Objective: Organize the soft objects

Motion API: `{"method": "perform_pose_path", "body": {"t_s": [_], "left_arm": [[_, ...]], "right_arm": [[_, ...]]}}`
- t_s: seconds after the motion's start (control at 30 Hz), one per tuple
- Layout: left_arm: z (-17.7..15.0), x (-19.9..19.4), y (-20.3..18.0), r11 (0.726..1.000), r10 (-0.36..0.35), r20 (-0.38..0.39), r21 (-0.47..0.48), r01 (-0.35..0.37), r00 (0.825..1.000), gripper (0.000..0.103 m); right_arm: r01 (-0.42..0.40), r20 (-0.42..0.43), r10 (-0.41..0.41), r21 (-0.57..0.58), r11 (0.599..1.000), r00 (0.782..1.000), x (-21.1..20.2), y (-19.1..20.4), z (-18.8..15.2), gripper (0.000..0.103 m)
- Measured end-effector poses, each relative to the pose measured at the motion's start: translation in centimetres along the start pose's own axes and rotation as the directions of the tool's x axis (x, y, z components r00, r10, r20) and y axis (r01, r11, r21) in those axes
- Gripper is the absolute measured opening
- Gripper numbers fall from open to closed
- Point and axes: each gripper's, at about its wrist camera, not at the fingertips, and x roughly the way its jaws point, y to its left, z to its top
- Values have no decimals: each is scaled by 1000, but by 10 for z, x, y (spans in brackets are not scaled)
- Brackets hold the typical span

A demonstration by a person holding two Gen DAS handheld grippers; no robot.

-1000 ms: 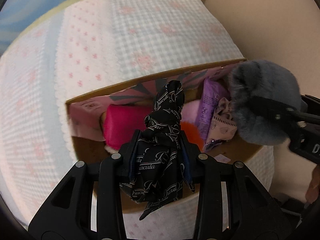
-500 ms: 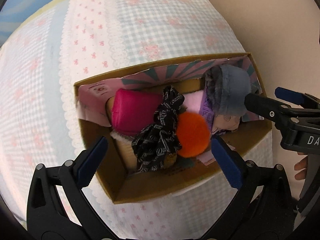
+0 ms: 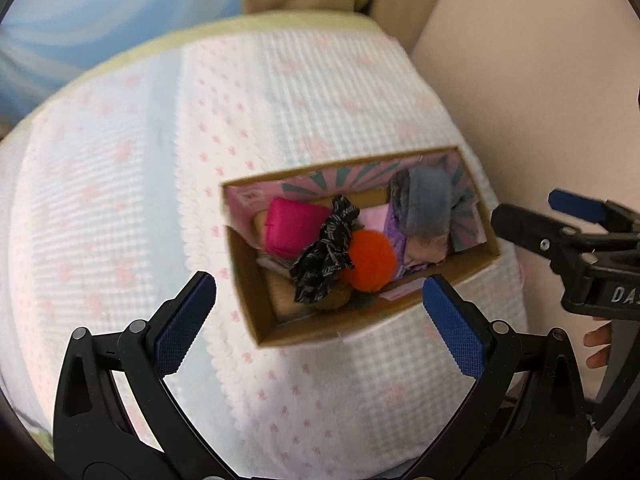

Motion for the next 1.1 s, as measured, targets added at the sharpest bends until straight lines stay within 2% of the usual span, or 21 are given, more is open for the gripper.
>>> {"method": "perform_pose_path", "body": {"t_s": [0.1,0.2,0.3,0.43,0.63,0.77,0.9,1.1], "left_arm": [[-13,-53,11,999,1,91,-41,3,996,103],[-25,-100,20,998,38,171,-58,-28,985,103],[-39,-153,36,995,73,264,-82,-53,962,103],[-63,-223,57,986,150,384,-123,-110,911,103],[-91,-298,76,973,229,501,-153,-175,835,103],[-106,-324,82,967,253,539,-167,-192,803,103],[-123,-332,81,962,273,556,-174,-211,785,103],[-135,-336,86,962,270,552,-196,-192,789,103]], "right_arm": [[-32,40,34,-35,999,999,-37,19,-9,102],[-27,115,33,-53,998,993,-80,37,-21,102],[-21,192,38,-89,996,981,-120,60,-31,102],[-21,279,55,-123,992,959,-168,87,-45,102],[9,373,49,-153,988,927,-214,118,-65,102],[13,415,51,-150,989,909,-228,129,-80,102],[19,452,47,-139,990,891,-236,134,-91,102],[31,469,35,-132,991,882,-240,135,-101,102]]}}
